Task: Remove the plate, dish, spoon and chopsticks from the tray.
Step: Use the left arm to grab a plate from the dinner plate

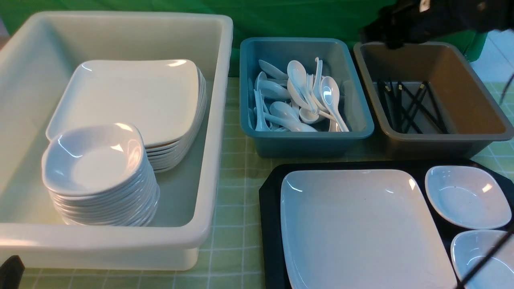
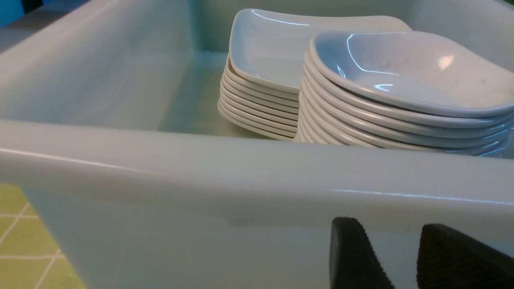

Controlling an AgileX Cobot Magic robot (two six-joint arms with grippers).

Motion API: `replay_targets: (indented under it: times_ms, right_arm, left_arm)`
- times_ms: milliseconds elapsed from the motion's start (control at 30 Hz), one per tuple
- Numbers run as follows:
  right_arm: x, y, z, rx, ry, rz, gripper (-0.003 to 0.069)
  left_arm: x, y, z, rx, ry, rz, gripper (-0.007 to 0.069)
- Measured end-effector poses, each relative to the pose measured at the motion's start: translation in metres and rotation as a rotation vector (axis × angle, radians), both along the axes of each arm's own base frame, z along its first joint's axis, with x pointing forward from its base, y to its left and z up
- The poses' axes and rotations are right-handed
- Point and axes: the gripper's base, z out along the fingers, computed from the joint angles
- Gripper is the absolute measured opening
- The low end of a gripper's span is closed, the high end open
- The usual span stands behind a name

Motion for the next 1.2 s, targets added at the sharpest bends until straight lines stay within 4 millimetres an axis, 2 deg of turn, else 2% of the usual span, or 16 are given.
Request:
replay_targets:
  times_ms: [67,133,167,267,367,400,433,500,633,667,900,933,1000,1033,1133,1200]
  right_arm:
    - [-0.030,-0.014,0.028,-0.055,0.038,-0.006,0.0049]
    - [-0.058,-0.026,0.050,-0.083,0.062,-0.017,0.0019]
    - [-0.061,-0.027,0.052,-0.083,0.064,-0.020,0.0019]
    - [-0.109,-0.047,0.082,-0.100,0.108,-0.049,0.0009]
    - [-0.143,-0.060,0.099,-0.096,0.103,-0.062,0.0010]
    - [-0.145,-0.061,0.099,-0.096,0.103,-0.063,0.0010]
    - [-0.164,-0.067,0.106,-0.085,0.077,-0.065,0.0008]
    - [-0.179,-0.073,0.107,-0.080,0.065,-0.066,0.0008]
    - [-0.233,-0.093,0.099,-0.065,0.034,-0.069,0.0008]
    - [-0.236,-0.094,0.101,-0.062,0.027,-0.070,0.0008]
    - [-0.312,-0.121,0.068,-0.010,-0.064,-0.072,0.0011]
    - [-0.316,-0.122,0.066,-0.003,-0.073,-0.072,0.0011]
    - [-0.329,-0.126,0.057,0.019,-0.103,-0.076,0.0012]
    - [-0.341,-0.130,0.050,0.037,-0.141,-0.073,0.0014]
    - [-0.359,-0.137,0.038,0.061,-0.204,-0.068,0.0017]
    - [-0.367,-0.139,0.030,0.070,-0.232,-0.065,0.0019]
  left_arm:
    - [0.000,0.000,0.000,0.000,0.000,0.000,0.0225]
    - [0.000,0.000,0.000,0.000,0.000,0.000,0.0225]
    - [0.000,0.000,0.000,0.000,0.000,0.000,0.0225]
    - [0.000,0.000,0.000,0.000,0.000,0.000,0.0225]
    - [0.000,0.000,0.000,0.000,0.000,0.000,0.0225]
    - [0.000,0.000,0.000,0.000,0.000,0.000,0.0225]
    - [0.000,0.000,0.000,0.000,0.000,0.000,0.0225]
    - [0.000,0.000,0.000,0.000,0.000,0.000,0.0225]
    - [0.000,0.000,0.000,0.000,0.000,0.000,0.0225]
    - [0.000,0.000,0.000,0.000,0.000,0.000,0.0225]
    - [0.000,0.000,0.001,-0.014,-0.009,0.004,0.0225]
    - [0.000,0.000,0.001,-0.033,-0.015,0.005,0.0225]
    - [0.001,-0.001,0.005,-0.211,-0.063,0.012,0.0225]
    - [0.001,-0.002,0.009,-0.493,-0.114,0.024,0.0225]
    - [0.001,-0.003,0.015,-1.120,-0.186,0.043,0.0225]
    - [0.001,-0.002,0.017,-1.356,-0.205,0.051,0.0225]
